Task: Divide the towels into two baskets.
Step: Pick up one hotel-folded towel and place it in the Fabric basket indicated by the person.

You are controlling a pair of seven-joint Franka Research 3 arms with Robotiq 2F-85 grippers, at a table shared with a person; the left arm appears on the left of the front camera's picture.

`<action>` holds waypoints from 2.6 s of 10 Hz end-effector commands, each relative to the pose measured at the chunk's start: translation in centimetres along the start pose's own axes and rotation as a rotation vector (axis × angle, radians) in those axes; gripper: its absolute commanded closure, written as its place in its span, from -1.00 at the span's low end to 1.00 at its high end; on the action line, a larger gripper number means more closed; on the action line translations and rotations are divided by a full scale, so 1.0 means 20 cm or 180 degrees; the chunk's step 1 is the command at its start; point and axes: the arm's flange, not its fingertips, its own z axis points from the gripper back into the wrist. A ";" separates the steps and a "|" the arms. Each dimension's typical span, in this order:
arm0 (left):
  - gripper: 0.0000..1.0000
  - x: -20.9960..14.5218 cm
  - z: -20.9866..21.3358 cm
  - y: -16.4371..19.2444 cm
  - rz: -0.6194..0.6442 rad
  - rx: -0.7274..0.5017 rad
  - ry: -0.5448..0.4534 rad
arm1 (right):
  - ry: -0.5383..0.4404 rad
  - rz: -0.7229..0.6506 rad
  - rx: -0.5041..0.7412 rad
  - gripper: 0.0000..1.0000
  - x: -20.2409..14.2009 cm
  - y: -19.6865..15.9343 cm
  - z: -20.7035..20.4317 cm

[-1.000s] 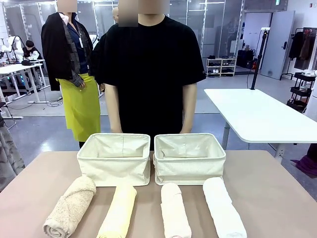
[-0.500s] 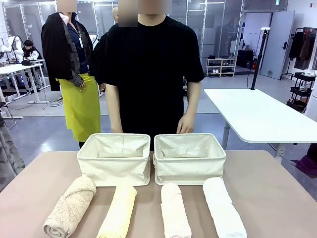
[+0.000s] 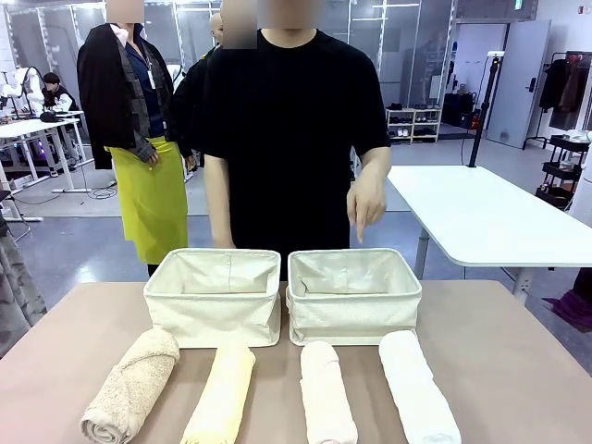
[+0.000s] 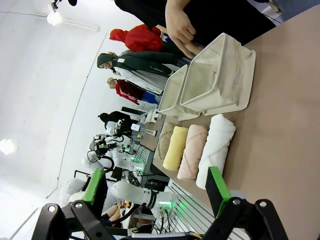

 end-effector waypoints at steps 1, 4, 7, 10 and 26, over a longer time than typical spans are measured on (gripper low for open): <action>-1.00 0.00 0.00 -0.01 0.0004 -0.0026 0.0001 | -0.0017 0.0012 0.0039 -1.00 -0.01 0.01 0.00; -1.00 0.00 0.00 -0.01 0.0004 -0.0026 0.0001 | -0.0017 0.0012 0.0039 -1.00 -0.01 0.01 0.00; -1.00 0.00 0.00 -0.01 0.0004 -0.0026 0.0001 | -0.0017 0.0012 0.0039 -1.00 -0.01 0.01 0.00; -1.00 0.00 0.00 -0.01 0.0004 -0.0026 0.0001 | 0.0266 0.0393 -0.0186 -1.00 -0.02 0.13 -0.10; -1.00 0.00 0.00 -0.01 0.0004 -0.0026 0.0001 | 0.2634 0.1654 -0.2344 -1.00 -0.73 0.20 -1.77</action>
